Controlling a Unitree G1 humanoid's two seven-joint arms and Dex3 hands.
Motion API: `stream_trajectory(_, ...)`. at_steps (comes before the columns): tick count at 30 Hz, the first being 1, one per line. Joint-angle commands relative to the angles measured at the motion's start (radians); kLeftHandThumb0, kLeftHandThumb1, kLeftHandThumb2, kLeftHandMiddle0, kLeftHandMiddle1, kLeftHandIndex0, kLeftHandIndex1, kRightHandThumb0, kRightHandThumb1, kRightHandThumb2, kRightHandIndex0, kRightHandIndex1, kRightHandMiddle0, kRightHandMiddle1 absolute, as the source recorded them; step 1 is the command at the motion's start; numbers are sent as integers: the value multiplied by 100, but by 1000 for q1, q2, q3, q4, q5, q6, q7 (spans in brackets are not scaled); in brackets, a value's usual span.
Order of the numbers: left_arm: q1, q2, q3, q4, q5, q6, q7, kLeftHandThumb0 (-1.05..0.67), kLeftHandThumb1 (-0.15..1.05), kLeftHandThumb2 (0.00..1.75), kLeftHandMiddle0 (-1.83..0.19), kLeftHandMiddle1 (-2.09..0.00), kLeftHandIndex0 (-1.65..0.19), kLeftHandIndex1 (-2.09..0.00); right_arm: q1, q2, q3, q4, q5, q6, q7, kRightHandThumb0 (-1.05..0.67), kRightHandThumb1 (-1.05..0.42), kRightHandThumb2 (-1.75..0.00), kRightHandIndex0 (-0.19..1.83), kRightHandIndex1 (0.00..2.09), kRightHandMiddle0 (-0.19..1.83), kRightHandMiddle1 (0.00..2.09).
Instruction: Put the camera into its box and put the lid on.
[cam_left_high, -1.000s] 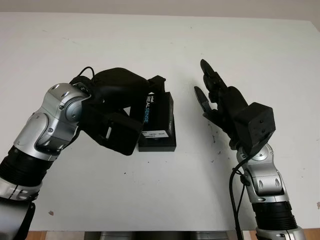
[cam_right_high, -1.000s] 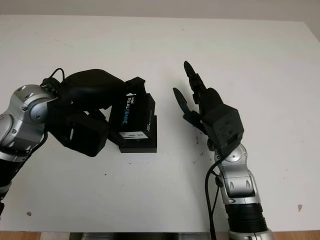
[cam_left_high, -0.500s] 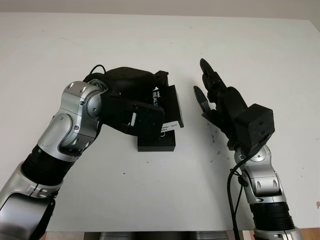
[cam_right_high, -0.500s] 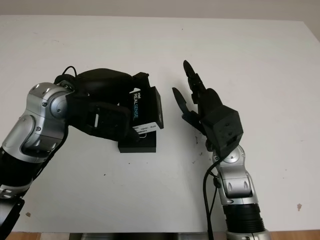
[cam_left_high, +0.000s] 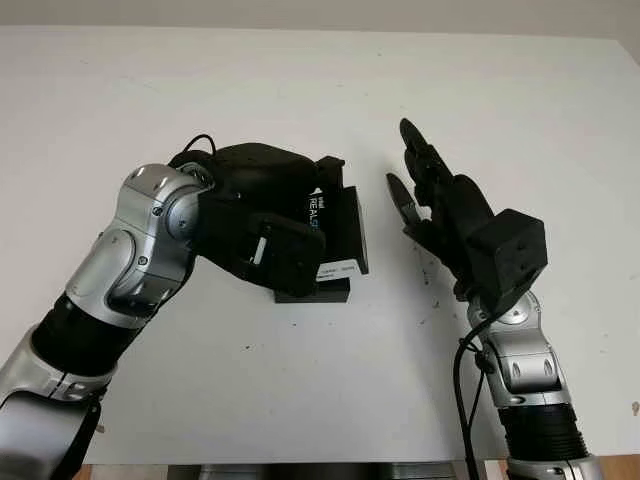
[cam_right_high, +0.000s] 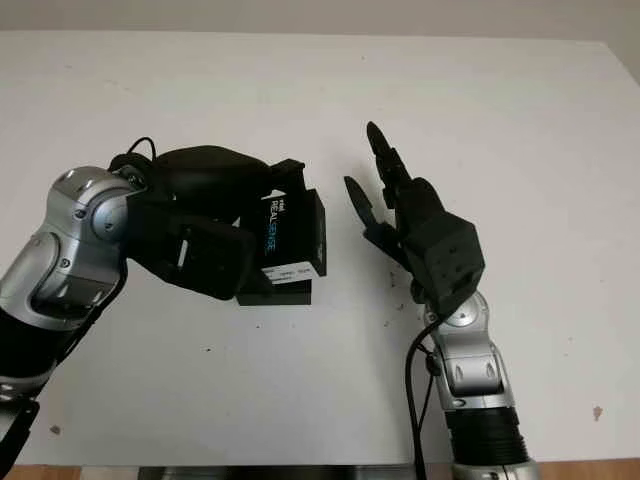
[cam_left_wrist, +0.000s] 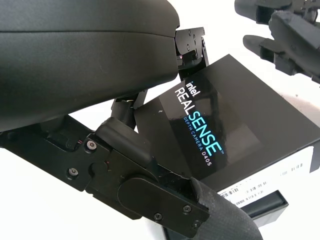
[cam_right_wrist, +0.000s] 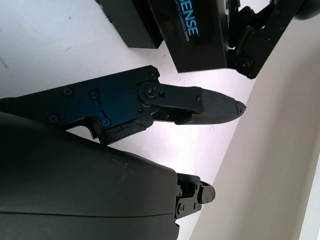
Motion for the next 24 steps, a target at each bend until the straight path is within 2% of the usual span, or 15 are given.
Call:
stream_trajectory(1,9,22,-12,3,3,-16,-12,-28,105,23,-110,-209,-50,-209,1,6,-1,0,3,-13,-4,-69,-105,-48,0,6,5,6)
stream_trajectory(3,8,33,-16,2,16,-30,-15,-28,105,22,-106,-209,-31,-209,0,4,2,-2,-1,-8,-2,-70,-105,-48,0,6,5,6)
stream_trajectory(11,13,45,-26,6,73,-52,-24,-28,105,20,-93,-209,-8,-209,-3,4,10,-1,-17,-6,-13,-71,-105,-48,2,6,6,6)
stream_trajectory(17,36,40,-16,9,72,-51,-28,-27,105,15,-90,-209,-11,-209,-4,11,12,-5,-16,-3,-19,-70,-105,-48,3,7,7,6)
stream_trajectory(20,34,39,-19,19,75,-49,-29,-27,105,16,-89,-209,3,-205,-7,12,14,-5,-17,4,-21,-71,-105,-48,3,6,7,6)
stream_trajectory(24,35,42,-24,18,85,-42,-41,-27,105,16,-85,-209,7,-200,-8,9,18,-5,-17,8,-16,-71,-105,-48,2,6,6,6)
